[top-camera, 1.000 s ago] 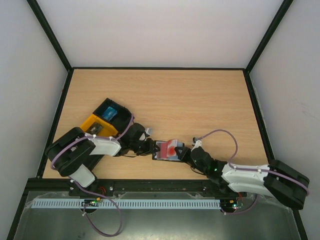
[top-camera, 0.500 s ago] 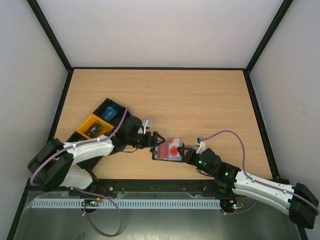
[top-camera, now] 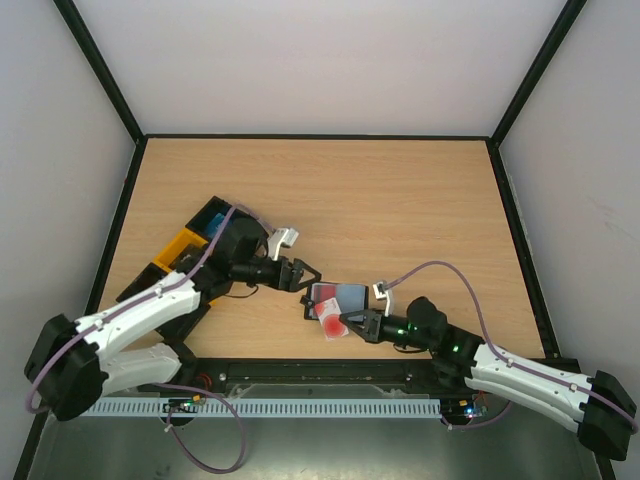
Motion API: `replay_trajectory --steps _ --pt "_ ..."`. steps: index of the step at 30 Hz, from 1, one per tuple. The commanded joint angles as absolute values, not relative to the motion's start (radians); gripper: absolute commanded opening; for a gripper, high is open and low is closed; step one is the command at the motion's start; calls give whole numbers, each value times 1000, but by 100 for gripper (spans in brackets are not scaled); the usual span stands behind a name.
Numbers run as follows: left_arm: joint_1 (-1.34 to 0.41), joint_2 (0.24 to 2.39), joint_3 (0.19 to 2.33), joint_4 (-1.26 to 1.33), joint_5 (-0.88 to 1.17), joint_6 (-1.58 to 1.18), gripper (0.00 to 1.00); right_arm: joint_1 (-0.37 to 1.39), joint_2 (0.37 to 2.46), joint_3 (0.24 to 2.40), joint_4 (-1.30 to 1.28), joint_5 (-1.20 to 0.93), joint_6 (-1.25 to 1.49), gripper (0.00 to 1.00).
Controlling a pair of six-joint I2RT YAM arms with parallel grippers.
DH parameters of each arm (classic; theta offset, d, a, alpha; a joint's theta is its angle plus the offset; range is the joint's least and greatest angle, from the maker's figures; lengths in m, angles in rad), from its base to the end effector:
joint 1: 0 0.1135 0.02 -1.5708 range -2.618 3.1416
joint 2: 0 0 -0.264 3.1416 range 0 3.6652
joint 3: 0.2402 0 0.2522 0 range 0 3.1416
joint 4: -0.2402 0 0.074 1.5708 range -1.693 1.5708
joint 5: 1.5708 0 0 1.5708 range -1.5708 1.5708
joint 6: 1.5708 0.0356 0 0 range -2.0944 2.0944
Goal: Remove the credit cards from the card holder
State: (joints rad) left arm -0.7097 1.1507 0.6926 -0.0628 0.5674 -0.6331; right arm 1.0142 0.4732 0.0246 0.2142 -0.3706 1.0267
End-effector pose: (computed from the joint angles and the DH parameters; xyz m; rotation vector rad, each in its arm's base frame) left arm 0.1763 -0.1766 0.2483 0.4742 2.2739 -1.3480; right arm 0.0609 0.1223 0.1567 -0.3064 2.1641 1.6666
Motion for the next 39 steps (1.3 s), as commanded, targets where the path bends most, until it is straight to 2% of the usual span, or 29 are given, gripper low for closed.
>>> replay_trajectory --steps 1,4,10,22,29,35,37,39 --pt "-705 1047 700 -204 664 -498 78 1011 473 60 368 -552 1008 2" --pt "-700 1007 686 -224 747 -481 77 1012 479 57 429 -591 1031 2" --pt "-698 963 642 -217 846 -479 69 1011 510 39 594 -655 1105 2" --pt "-698 997 630 -172 938 -498 43 1011 509 59 616 -658 1117 2" --pt "-698 997 610 -127 965 -529 40 1012 531 71 640 -627 1114 2" --pt "-698 998 595 -94 981 -550 20 1012 550 73 660 -604 1120 2" --pt "-698 999 596 -96 978 -545 7 1011 551 72 659 -600 1121 2" --pt "-698 998 598 -98 969 -544 3 1011 549 71 650 -589 1119 2"
